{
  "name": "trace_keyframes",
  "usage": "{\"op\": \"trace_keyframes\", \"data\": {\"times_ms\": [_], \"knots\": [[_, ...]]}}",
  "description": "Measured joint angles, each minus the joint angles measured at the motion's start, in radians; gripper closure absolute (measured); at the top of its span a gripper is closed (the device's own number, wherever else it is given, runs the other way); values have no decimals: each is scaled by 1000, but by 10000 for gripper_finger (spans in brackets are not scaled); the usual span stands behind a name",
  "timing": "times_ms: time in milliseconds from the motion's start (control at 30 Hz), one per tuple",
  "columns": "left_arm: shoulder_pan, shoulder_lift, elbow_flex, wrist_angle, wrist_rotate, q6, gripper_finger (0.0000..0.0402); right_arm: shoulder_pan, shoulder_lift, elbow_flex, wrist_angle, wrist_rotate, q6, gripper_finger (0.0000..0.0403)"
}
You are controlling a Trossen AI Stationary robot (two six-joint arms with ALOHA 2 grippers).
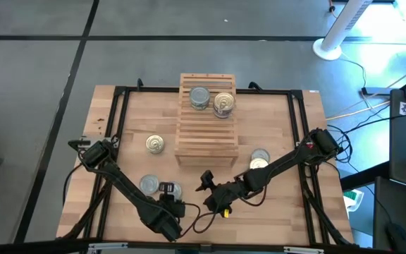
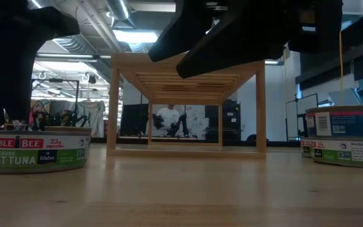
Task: Stack canned seafood by type on shelf
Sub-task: Put the green tuna can on the shelf aligned with other green tuna can
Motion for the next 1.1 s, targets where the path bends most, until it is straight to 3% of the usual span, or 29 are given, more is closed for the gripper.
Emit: {"op": "trace_keyframes", "data": {"times_ms": [267,533,1100], "knots": [[0,2,-6,6,-4,-23,316,0,0,0,0,0,0,107],[1,-2,-87,54,-29,-57,316,0,-1,0,-1,0,0,107],[3,1,-92,50,-50,-19,316,0,-1,0,-3,0,1,107]]}}
